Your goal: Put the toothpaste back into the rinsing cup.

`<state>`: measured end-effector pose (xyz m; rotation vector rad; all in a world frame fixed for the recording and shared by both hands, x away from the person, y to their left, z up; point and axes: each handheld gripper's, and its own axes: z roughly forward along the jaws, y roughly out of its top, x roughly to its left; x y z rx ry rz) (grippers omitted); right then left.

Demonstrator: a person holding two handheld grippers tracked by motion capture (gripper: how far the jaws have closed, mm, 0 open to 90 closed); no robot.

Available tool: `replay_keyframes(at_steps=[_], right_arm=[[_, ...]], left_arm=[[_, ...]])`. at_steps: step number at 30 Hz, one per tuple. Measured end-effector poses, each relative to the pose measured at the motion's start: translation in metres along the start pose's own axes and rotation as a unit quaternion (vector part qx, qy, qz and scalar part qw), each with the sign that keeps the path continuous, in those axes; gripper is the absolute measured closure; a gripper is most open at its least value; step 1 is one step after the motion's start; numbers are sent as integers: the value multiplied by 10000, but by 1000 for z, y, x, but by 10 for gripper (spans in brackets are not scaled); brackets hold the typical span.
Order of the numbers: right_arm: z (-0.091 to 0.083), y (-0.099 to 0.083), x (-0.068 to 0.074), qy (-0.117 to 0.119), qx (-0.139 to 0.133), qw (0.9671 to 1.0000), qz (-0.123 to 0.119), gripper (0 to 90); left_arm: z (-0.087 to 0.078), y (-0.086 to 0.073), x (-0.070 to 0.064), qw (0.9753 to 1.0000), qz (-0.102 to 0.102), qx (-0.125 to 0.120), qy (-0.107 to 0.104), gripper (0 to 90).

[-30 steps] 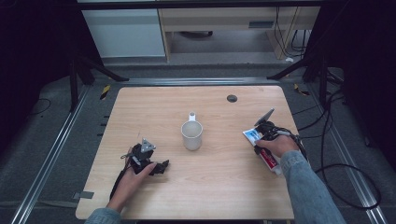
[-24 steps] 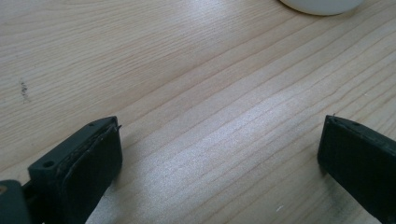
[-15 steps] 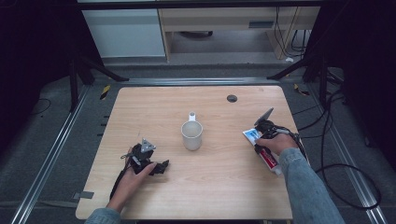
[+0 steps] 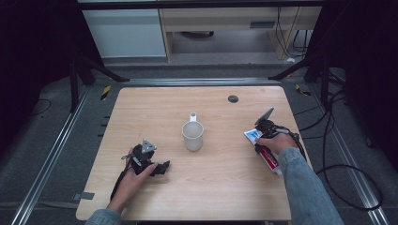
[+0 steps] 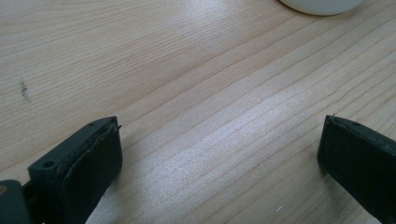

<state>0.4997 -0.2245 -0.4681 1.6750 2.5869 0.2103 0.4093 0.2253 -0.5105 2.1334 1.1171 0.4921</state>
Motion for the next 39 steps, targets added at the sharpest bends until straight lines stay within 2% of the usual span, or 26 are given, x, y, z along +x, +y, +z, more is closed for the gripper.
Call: replay_keyframes(at_steps=[8,15,22,26,33,39], right_arm=[[-2,4,3,-59,117,9998,-180,572],[-8,4,2,-8,67,9997,-236,672],[-21,0,1,51,-282,9994,-212,704],[-32,-1,5,212,-532,9982,-196,708],[-51,3,20,266,-869,9952,-361,712],[-62,10,32,339,-1179,9913,-481,717]], left_arm=[[0,0,0,10000,4,-3,-1,0],[0,0,0,10000,2,-3,-2,0],[0,0,0,10000,2,6,3,0],[0,0,0,10000,1,-4,-3,0],[0,0,0,10000,0,-3,-5,0],[0,0,0,10000,-1,-3,-6,0]])
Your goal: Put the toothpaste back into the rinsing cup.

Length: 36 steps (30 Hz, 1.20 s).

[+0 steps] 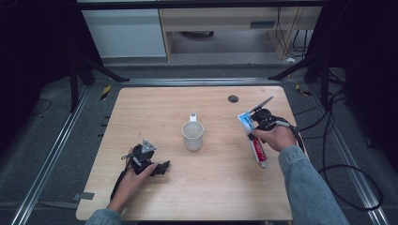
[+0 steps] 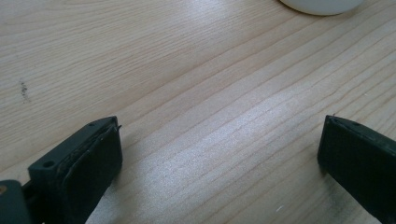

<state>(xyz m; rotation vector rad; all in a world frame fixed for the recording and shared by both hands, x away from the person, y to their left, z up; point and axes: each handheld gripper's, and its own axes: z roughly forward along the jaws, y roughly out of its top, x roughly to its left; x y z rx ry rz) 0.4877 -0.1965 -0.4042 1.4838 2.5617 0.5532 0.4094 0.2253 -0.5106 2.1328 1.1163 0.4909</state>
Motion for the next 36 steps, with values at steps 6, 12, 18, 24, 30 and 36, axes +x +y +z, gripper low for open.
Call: replay_keyframes(at_steps=[6,12,18,24,30,36], right_arm=[[-3,7,6,1,-203,9998,-86,725],[-3,8,5,-7,-289,9995,-84,728],[-5,9,6,-18,-345,9994,-99,732],[-7,9,6,9,-412,9991,-133,740],[-9,9,6,-8,-458,9989,-134,745],[-16,9,5,-65,-561,9983,-136,747]], left_arm=[[0,0,0,10000,1,-1,3,0],[0,0,0,10000,0,-1,4,0],[0,0,0,10000,-1,-2,4,0],[0,0,0,10000,-1,-2,-1,0],[0,0,0,10000,-1,-1,-1,0],[0,0,0,10000,1,0,0,0]])
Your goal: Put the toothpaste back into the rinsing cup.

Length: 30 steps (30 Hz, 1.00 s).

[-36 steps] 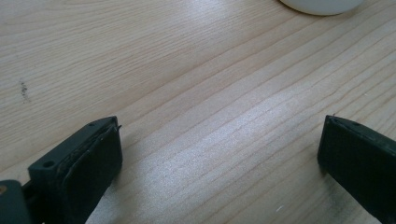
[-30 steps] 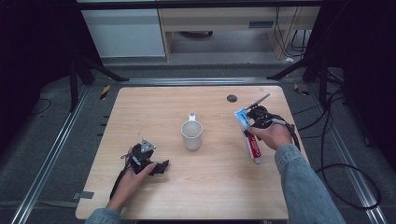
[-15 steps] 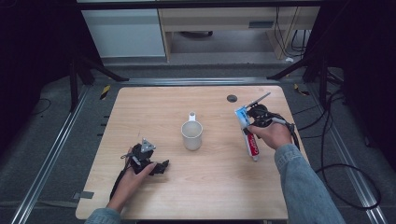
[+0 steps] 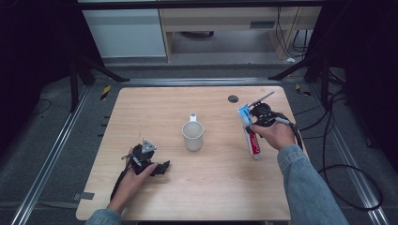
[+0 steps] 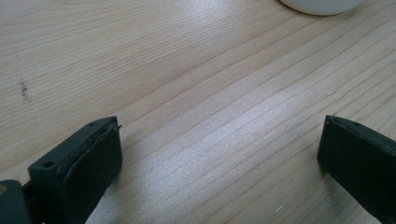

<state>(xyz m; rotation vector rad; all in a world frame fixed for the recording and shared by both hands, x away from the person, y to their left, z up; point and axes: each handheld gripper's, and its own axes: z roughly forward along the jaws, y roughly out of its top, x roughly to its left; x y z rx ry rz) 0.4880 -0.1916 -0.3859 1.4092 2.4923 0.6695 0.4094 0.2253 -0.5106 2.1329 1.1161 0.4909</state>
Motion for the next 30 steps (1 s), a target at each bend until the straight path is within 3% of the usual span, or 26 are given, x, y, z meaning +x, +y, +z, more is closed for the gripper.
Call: replay_keyframes(at_steps=[12,18,30], right_arm=[[-17,9,8,56,-377,9992,-133,748],[-22,13,15,98,-739,9969,-230,748],[-23,17,23,179,-1163,9926,-309,748]], left_arm=[[0,0,0,10000,-3,-5,0,0],[0,0,0,10000,3,4,0,0],[0,0,0,10000,-1,-2,4,0]])
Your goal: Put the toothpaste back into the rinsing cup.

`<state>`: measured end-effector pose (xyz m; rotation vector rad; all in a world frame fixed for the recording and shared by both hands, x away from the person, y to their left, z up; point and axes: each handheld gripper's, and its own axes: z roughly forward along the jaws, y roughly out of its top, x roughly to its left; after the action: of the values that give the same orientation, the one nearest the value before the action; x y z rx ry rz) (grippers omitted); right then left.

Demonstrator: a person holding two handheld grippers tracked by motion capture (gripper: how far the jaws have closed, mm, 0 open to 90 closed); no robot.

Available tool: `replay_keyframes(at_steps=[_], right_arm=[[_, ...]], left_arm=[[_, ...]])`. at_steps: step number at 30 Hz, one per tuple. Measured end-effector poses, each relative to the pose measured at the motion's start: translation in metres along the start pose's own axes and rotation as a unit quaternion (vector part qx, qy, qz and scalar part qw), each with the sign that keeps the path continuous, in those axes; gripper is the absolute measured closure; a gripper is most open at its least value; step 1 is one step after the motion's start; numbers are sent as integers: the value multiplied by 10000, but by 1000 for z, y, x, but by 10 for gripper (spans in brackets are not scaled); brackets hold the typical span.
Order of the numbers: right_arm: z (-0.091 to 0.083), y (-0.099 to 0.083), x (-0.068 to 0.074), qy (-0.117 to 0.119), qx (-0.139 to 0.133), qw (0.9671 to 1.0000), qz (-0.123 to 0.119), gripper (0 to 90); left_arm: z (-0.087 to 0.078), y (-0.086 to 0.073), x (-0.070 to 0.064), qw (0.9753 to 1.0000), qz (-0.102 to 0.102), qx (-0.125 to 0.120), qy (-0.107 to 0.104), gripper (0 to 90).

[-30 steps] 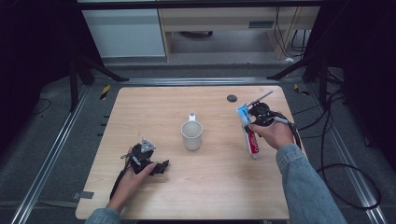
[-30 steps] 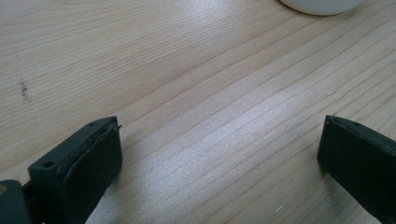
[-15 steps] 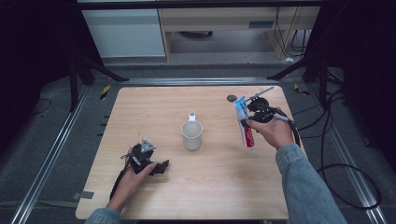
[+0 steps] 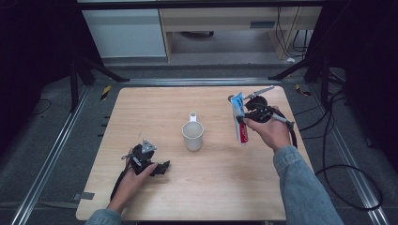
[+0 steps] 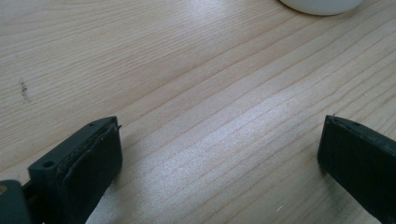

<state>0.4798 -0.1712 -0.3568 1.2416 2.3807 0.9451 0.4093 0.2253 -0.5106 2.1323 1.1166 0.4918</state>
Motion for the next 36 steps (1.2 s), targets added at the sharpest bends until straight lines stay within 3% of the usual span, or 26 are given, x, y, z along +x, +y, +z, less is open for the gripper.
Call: replay_keyframes(at_steps=[13,36], right_arm=[[0,4,12,55,-525,9986,-87,749],[4,6,33,172,-1332,9909,-27,749]], left_arm=[[0,0,0,10000,3,3,-3,0],[0,0,0,10000,4,3,-3,0]])
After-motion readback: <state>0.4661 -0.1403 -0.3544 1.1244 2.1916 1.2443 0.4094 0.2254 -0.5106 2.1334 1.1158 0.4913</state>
